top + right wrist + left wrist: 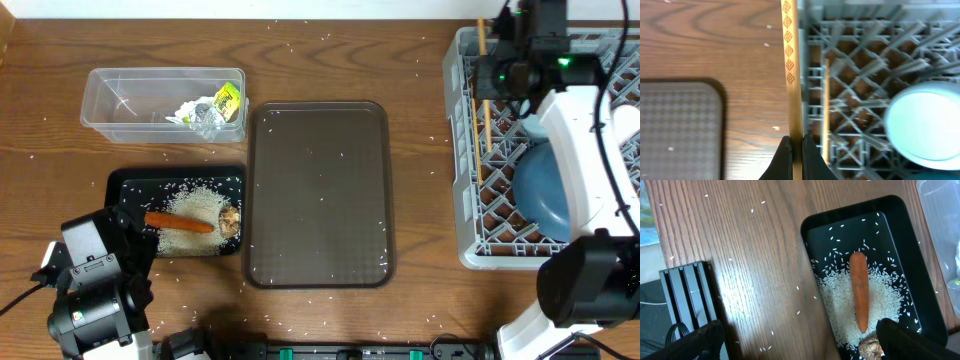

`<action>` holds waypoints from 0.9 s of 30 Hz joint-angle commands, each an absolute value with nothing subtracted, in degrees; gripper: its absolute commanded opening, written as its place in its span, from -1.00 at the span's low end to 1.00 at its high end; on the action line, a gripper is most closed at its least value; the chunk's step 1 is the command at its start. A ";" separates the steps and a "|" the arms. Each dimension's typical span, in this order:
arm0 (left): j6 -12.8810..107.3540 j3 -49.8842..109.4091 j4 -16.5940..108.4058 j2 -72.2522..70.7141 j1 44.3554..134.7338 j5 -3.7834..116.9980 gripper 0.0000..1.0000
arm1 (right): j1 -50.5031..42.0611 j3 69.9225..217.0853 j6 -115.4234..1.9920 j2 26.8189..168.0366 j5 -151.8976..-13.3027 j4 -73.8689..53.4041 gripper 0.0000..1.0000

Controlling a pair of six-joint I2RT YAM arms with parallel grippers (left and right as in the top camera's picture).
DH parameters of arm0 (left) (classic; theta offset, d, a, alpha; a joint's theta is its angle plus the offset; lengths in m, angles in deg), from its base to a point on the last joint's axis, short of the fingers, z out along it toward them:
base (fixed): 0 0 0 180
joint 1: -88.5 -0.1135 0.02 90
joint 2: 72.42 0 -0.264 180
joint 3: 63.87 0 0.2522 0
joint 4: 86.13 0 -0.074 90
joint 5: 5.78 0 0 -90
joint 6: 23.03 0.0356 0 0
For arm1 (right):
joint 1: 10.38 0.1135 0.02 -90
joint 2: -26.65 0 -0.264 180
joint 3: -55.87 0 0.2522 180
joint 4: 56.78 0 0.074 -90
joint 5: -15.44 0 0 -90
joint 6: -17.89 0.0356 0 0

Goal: Sort waste into correct bins and load items into the dishwasher rack
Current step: 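Carry the chopsticks right and lower them into the rack's left slots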

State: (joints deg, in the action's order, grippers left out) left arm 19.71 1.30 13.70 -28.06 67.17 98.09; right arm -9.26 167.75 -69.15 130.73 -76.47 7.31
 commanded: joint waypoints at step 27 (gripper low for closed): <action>20.45 2.18 13.50 -27.97 66.87 98.59 0.96 | -11.23 167.32 -71.47 139.82 -75.40 7.24 0.15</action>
